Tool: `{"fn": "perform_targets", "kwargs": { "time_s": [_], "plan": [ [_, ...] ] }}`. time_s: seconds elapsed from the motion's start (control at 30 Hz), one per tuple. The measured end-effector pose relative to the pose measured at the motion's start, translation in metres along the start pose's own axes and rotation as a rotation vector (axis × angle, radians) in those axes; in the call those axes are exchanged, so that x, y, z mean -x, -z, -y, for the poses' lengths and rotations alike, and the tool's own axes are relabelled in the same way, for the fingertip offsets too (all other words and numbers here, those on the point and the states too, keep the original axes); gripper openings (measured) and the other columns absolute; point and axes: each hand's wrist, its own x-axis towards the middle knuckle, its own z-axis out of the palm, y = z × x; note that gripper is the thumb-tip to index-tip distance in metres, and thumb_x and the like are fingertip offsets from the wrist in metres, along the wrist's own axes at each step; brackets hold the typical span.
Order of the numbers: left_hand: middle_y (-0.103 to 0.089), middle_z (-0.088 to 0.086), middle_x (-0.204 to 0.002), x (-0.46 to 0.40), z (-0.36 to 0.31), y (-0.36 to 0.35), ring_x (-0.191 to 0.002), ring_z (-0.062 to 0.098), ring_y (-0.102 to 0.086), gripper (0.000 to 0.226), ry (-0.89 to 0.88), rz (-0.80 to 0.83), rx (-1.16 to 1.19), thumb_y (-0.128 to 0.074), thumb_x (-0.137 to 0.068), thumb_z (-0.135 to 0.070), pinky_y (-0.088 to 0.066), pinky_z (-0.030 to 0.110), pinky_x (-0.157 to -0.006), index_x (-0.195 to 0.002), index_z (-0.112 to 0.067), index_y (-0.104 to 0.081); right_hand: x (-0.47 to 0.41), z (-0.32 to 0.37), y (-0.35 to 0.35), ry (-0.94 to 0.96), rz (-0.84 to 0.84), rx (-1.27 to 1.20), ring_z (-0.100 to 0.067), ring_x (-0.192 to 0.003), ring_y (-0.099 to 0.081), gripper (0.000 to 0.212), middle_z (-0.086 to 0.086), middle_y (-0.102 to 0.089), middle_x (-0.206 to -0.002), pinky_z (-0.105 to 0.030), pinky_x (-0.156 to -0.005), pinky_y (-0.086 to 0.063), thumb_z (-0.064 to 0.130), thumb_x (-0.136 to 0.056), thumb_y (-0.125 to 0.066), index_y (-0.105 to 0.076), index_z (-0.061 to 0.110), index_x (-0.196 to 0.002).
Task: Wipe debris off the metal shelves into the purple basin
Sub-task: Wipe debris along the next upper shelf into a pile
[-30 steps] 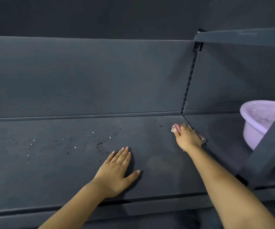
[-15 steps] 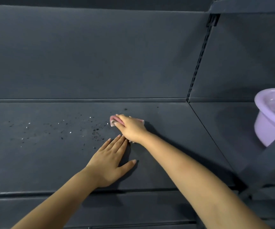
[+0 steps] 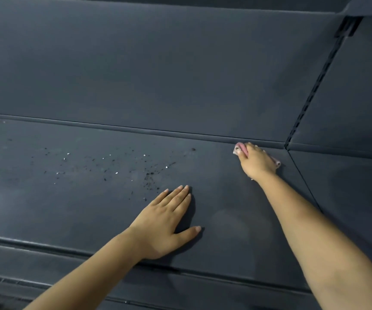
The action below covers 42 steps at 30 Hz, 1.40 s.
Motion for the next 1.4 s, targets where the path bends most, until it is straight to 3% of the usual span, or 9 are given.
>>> {"fn": "perform_targets", "kwargs": {
  "time_s": [0.27,0.43,0.63,0.83,0.93,1.03,1.1,1.2,1.4],
  "plan": [
    [0.027,-0.007,-0.150,0.002,0.001,-0.003,-0.140,0.004,0.026,0.098,0.006,-0.004,0.002,0.009,-0.073,-0.076,0.027,0.019,-0.107,-0.151,-0.017,0.011,-0.007,0.079,-0.020,0.279,0.145,-0.029,-0.021,-0.138,-0.031,0.044,0.000,-0.031,-0.153,-0.026,-0.108,-0.023,0.037,-0.102,-0.029,-0.038,0.019,-0.142],
    [0.019,-0.002,-0.157,0.001,0.003,-0.005,-0.142,0.006,0.023,0.091,0.005,0.013,0.035,0.004,-0.081,-0.072,0.022,0.024,-0.111,-0.152,-0.014,0.007,0.002,0.134,-0.048,0.423,0.258,-0.120,-0.021,-0.135,-0.036,0.046,0.005,-0.038,-0.149,-0.032,-0.105,-0.031,0.044,-0.099,-0.035,-0.038,0.028,-0.142],
    [0.009,0.002,-0.160,0.002,0.003,-0.002,-0.145,0.011,0.016,0.094,-0.037,0.020,0.081,0.004,-0.077,-0.065,0.021,0.028,-0.113,-0.153,-0.011,0.000,0.042,0.169,-0.061,0.544,0.434,-0.379,-0.009,-0.102,-0.060,0.018,0.012,-0.067,-0.110,-0.027,-0.091,-0.045,0.045,-0.096,-0.043,-0.059,0.038,-0.099],
    [0.004,0.003,-0.161,0.025,0.010,0.007,-0.145,0.008,0.013,0.094,-0.123,0.015,0.180,0.004,-0.076,-0.062,0.022,0.024,-0.111,-0.153,-0.010,-0.008,0.052,0.159,-0.044,0.428,0.393,-0.594,-0.016,-0.112,-0.060,0.014,0.005,-0.066,-0.113,-0.035,-0.100,-0.044,0.034,-0.096,-0.050,-0.061,0.034,-0.103],
    [0.005,0.001,-0.160,0.050,0.037,0.014,-0.143,0.005,0.016,0.092,-0.133,-0.044,0.129,0.007,-0.078,-0.063,0.023,0.023,-0.110,-0.153,-0.010,-0.008,0.053,0.128,-0.030,0.212,0.163,-0.571,-0.031,-0.079,-0.068,0.019,-0.009,-0.070,-0.098,-0.039,-0.070,-0.055,0.039,-0.096,-0.047,-0.060,0.032,-0.108],
    [0.012,0.000,-0.160,0.075,0.084,0.013,-0.137,0.002,0.024,0.103,-0.013,-0.077,0.011,0.022,-0.072,-0.072,0.021,0.022,-0.110,-0.153,-0.013,-0.002,0.056,0.106,-0.022,-0.045,0.108,-0.398,-0.021,-0.050,-0.059,0.035,-0.005,-0.064,-0.071,-0.023,-0.047,-0.046,0.051,-0.094,-0.039,-0.059,0.027,-0.109],
    [0.014,0.001,-0.159,0.093,0.116,0.010,-0.134,0.004,0.027,0.124,0.112,-0.077,-0.029,0.038,-0.053,-0.076,0.020,0.024,-0.110,-0.153,-0.012,0.002,0.060,0.113,-0.025,-0.048,0.100,-0.235,-0.018,-0.056,-0.063,0.039,0.000,-0.064,-0.071,-0.028,-0.061,-0.053,0.054,-0.095,-0.033,-0.058,0.029,-0.111],
    [0.014,-0.001,-0.159,0.115,0.147,0.004,-0.130,0.002,0.027,0.141,0.294,-0.090,-0.008,0.048,-0.036,-0.075,0.020,0.023,-0.108,-0.153,-0.011,0.002,0.073,0.147,-0.033,0.061,0.111,-0.116,-0.022,-0.091,-0.066,0.043,0.001,-0.065,-0.116,-0.035,-0.089,-0.050,0.052,-0.098,-0.028,-0.051,0.031,-0.128],
    [0.012,0.000,-0.160,0.117,0.149,0.002,-0.145,0.010,0.016,0.143,0.347,-0.111,0.008,0.051,-0.033,-0.071,0.019,0.026,-0.108,-0.153,-0.011,0.001,0.106,0.220,-0.063,0.340,0.249,-0.187,-0.013,-0.138,-0.033,0.044,0.011,-0.038,-0.148,-0.033,-0.113,-0.027,0.043,-0.100,-0.035,-0.041,0.030,-0.141]
  ]
}}
